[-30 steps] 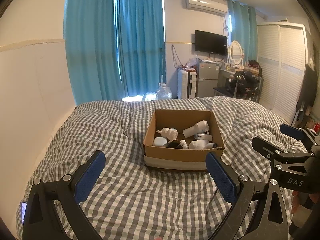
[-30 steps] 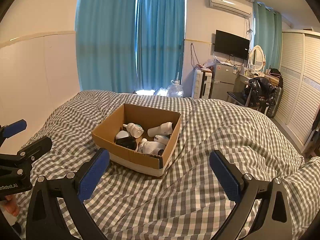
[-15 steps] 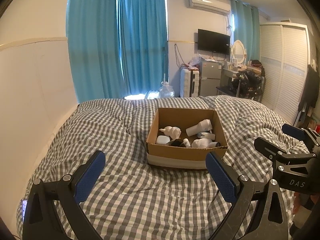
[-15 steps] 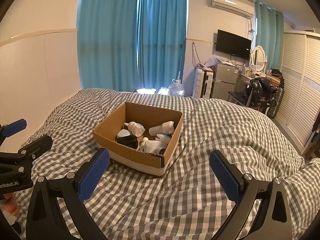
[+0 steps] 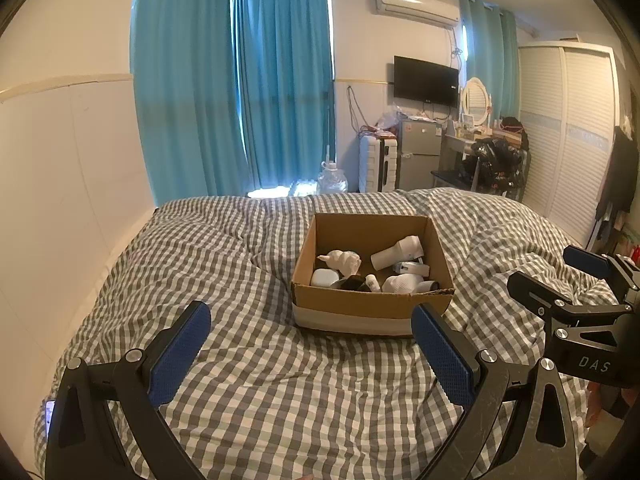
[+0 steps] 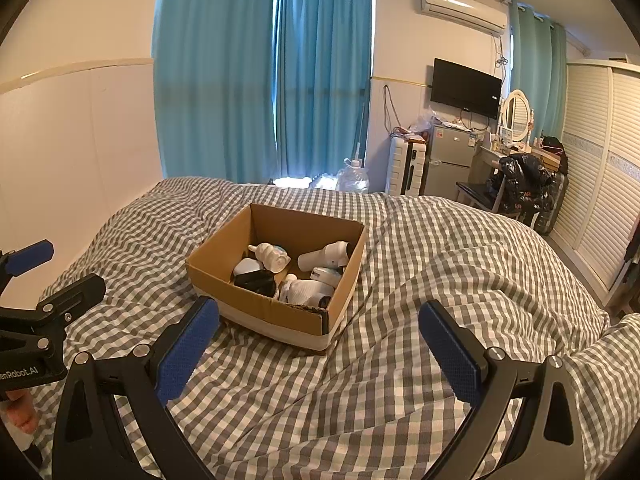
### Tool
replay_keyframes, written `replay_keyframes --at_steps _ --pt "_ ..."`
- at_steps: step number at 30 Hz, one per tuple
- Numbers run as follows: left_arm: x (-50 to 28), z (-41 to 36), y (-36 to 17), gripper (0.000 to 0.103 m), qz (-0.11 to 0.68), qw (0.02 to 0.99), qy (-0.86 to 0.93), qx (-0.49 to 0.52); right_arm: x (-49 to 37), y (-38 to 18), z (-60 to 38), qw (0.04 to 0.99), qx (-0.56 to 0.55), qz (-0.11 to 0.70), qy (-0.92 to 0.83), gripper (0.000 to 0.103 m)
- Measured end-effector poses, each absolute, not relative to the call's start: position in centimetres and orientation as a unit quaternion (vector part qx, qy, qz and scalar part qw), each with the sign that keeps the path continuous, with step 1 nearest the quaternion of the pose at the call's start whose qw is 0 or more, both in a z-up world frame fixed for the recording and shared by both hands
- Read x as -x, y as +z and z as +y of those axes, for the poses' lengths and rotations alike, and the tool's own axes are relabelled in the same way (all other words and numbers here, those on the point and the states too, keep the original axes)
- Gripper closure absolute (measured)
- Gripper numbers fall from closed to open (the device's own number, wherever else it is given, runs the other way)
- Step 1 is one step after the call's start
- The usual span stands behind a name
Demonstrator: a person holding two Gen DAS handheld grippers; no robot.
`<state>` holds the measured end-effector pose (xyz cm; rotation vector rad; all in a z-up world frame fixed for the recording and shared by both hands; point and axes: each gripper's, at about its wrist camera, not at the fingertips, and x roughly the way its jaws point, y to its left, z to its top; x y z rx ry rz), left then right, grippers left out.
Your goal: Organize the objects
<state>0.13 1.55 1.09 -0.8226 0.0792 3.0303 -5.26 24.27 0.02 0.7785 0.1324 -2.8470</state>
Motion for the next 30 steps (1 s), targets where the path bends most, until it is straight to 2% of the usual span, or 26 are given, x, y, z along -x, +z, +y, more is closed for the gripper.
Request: replay_keyframes --at_steps 30 --pt "-0.22 1.54 0.8 0.0 0.021 -0.001 0.963 0.269 5.25 -0.86 23.98 0.095 -0.268 0.045 -0.958 0.002"
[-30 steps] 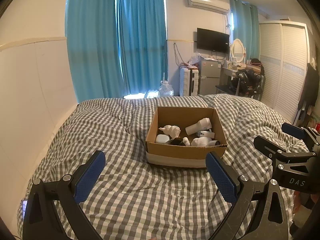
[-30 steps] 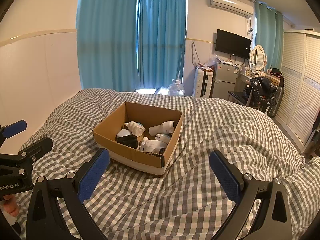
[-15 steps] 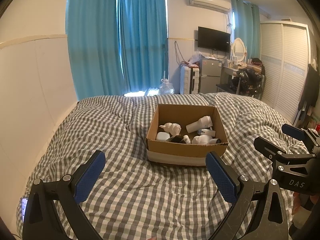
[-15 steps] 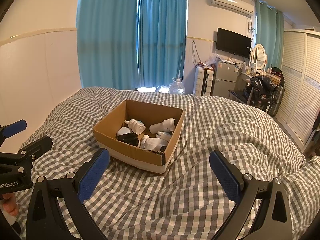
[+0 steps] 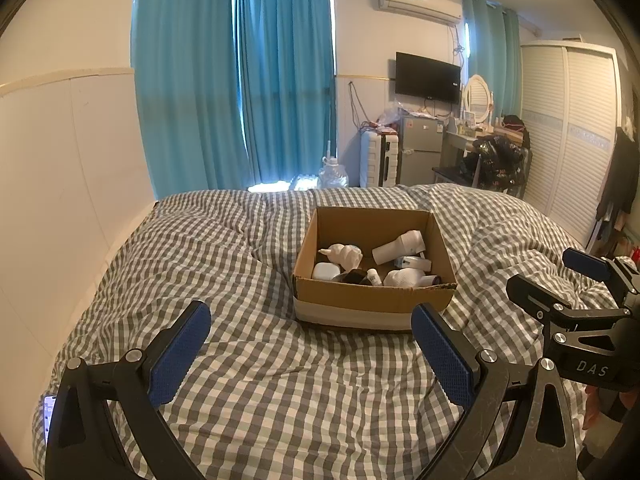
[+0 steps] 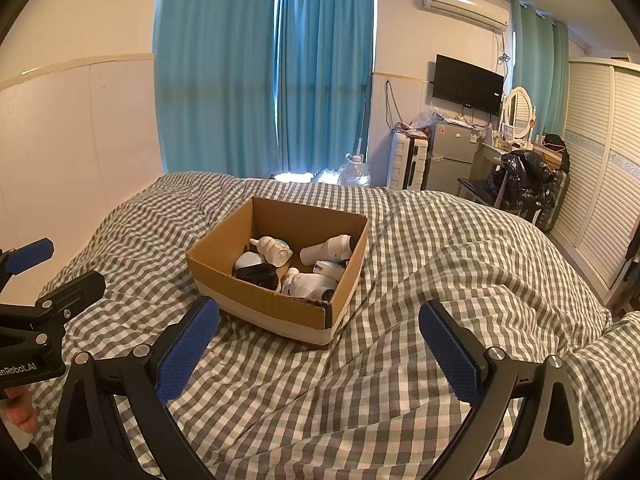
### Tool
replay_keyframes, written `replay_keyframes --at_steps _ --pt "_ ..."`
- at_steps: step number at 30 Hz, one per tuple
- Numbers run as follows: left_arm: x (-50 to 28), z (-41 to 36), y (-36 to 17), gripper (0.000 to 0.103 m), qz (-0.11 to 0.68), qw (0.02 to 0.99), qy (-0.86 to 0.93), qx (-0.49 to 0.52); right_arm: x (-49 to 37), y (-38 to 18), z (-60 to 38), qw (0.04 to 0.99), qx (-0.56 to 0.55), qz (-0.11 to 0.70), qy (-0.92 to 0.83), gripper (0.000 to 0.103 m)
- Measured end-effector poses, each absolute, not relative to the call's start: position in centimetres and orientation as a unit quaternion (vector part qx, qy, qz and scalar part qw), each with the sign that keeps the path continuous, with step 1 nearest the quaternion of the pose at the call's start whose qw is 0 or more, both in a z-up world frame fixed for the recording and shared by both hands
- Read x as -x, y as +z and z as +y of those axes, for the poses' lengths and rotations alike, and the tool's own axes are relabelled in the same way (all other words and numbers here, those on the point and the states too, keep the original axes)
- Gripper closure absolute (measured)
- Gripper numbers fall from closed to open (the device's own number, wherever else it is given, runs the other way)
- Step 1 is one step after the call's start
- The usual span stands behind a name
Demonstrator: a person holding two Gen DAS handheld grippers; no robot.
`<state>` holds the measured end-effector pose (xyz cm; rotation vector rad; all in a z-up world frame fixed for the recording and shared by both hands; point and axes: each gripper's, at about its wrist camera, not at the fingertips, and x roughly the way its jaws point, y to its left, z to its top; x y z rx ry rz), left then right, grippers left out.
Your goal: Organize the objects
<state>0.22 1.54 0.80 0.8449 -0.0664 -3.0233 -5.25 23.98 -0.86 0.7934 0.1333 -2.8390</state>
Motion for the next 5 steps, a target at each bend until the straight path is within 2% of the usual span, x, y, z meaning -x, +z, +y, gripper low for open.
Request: replay_keyframes --at_steps 5 --pt "-0.23 1.54 0.67 0.0 -0.024 0.002 -0.963 -0.267 5.21 -0.97 23.97 0.096 -0.269 0.045 -0.957 0.002"
